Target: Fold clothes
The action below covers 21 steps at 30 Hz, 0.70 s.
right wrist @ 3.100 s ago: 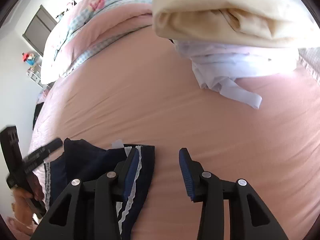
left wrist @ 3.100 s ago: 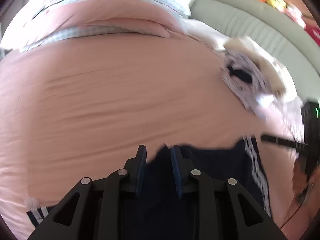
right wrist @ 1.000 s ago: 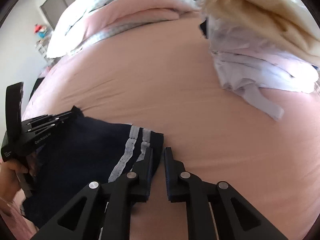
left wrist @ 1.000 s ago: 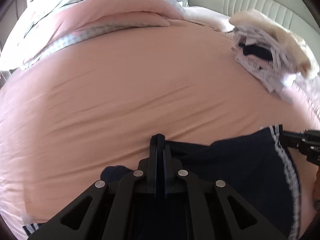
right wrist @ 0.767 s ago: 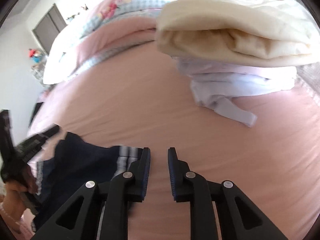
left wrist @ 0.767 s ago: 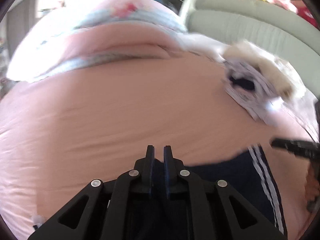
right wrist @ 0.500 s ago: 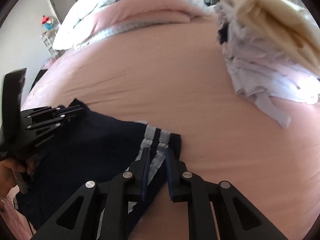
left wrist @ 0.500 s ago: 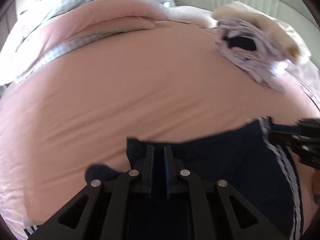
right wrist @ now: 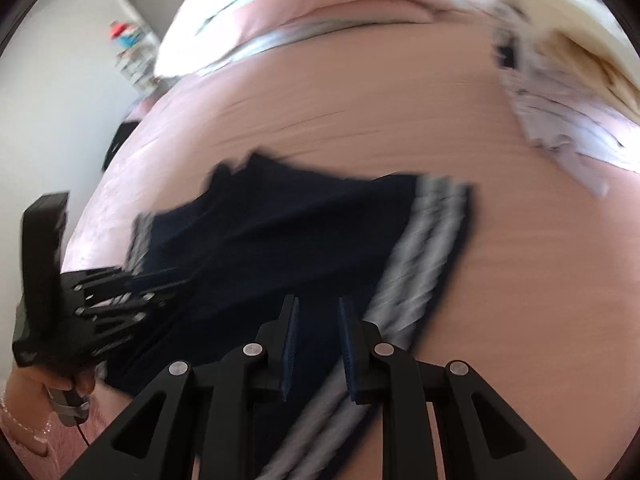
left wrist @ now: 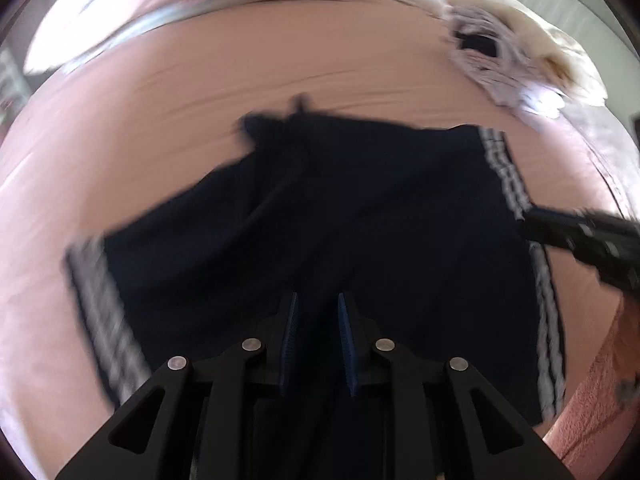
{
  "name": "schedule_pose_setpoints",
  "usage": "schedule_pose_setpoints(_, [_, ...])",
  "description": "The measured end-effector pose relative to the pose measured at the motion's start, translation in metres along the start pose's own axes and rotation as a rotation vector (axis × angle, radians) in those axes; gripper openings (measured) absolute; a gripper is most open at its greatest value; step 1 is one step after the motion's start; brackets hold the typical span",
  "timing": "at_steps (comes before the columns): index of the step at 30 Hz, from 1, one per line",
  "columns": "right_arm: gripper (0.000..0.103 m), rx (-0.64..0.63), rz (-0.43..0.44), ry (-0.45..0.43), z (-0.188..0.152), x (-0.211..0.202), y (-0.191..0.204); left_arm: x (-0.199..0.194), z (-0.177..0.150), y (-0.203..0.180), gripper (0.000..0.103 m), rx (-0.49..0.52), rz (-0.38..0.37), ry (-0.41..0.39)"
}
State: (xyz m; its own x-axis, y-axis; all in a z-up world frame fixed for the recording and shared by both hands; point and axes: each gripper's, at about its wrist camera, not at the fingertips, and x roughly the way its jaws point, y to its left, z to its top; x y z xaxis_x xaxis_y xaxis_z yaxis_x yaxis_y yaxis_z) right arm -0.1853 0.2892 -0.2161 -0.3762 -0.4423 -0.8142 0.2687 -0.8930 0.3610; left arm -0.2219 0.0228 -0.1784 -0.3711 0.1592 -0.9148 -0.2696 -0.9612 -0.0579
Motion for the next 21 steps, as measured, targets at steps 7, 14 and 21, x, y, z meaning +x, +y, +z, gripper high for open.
schedule_pose_setpoints(7, [0.019, -0.019, -0.065, 0.067, -0.069, 0.0, 0.041, -0.042, -0.085, 0.065, 0.018, -0.293, 0.068, -0.051])
schedule_pose_setpoints(14, [0.033, -0.195, -0.126, -0.021, -0.09, -0.022, 0.087, -0.06, -0.146, 0.078, 0.021, -0.375, 0.004, -0.11])
schedule_pose_setpoints(21, [0.032, -0.276, -0.209, 0.027, -0.111, -0.02, 0.079, -0.079, -0.159, 0.077, 0.025, -0.334, -0.001, -0.197])
